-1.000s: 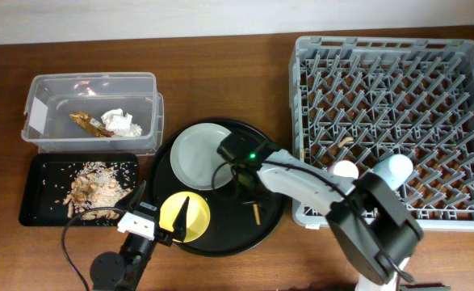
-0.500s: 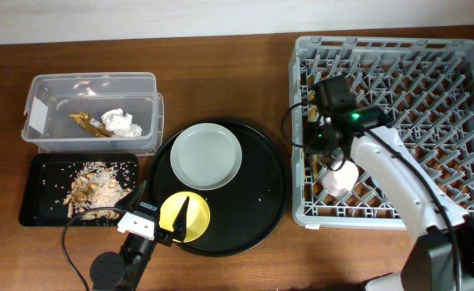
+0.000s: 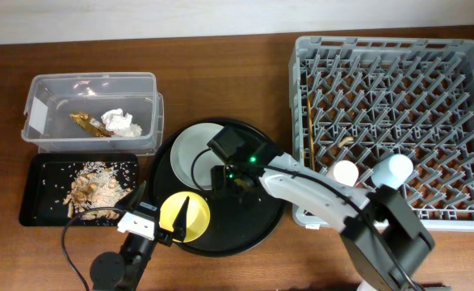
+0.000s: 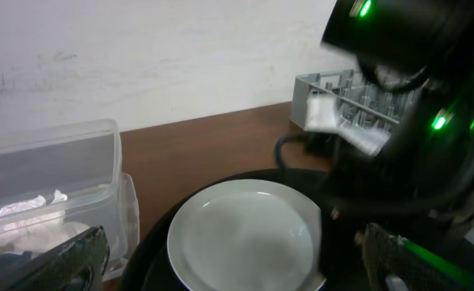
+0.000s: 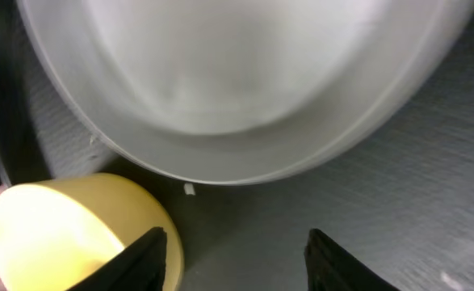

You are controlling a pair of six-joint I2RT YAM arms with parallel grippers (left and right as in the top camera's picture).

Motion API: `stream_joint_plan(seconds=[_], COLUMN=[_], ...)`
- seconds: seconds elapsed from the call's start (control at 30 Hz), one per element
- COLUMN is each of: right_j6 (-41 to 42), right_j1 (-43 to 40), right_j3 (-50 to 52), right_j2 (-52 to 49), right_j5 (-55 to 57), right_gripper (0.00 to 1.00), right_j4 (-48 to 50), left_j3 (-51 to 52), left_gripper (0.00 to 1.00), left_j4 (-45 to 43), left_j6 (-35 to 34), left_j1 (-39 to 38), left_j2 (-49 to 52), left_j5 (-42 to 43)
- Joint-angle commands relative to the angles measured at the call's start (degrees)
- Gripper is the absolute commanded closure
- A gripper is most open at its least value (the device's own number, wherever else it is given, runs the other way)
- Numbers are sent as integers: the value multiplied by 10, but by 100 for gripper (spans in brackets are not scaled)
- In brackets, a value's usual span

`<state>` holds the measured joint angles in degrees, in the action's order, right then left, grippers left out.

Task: Sort waste into correct bins and load items into the dishwasher rack
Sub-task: 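Grasp the yellow bowl with the right gripper and lift it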

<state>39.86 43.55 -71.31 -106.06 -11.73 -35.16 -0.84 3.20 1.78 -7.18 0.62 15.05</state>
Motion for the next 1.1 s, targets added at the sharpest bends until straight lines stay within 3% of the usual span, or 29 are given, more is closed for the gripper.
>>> stream_joint_plan(seconds=[0.0,0.1,0.13,0.2,0.3,0.37,0.53,0.63,0.73,0.83,1.07], right_j6=[-94,-85,-64,-2,11,11,10,9,-3,-56,-288], right_j1=[31,66,73,90,90,89,59,7,-63,-141,-346], right_j3=[4,8,11,28,33,31,31,31,31,31,31], right_j2=[-5,-7,-10,-22,-23,-11,114,220,298,300,145], right_j5=[-91,-38,-19,13,13,19,130,327,633,812,844], right_gripper=[41,41,46,66,89,96,96,96,96,96,96], right_j4=[11,-18,-22,-19,-19,-19,-79,-157,-182,-139,43], left_j3=[3,3,3,3,3,3,3,3,3,3,3], left_gripper=[1,1,1,1,1,1,1,0,1,1,1], left_j4=[1,1,1,1,1,1,1,1,1,1,1], left_j6=[5,5,5,5,5,5,5,5,5,5,5], left_j1=[3,3,3,3,3,3,3,3,3,3,3], left_j2=[-3,-3,-3,-3,-3,-3,-3,-3,-3,-3,-3], left_j5=[8,8,8,8,8,8,8,8,8,8,8])
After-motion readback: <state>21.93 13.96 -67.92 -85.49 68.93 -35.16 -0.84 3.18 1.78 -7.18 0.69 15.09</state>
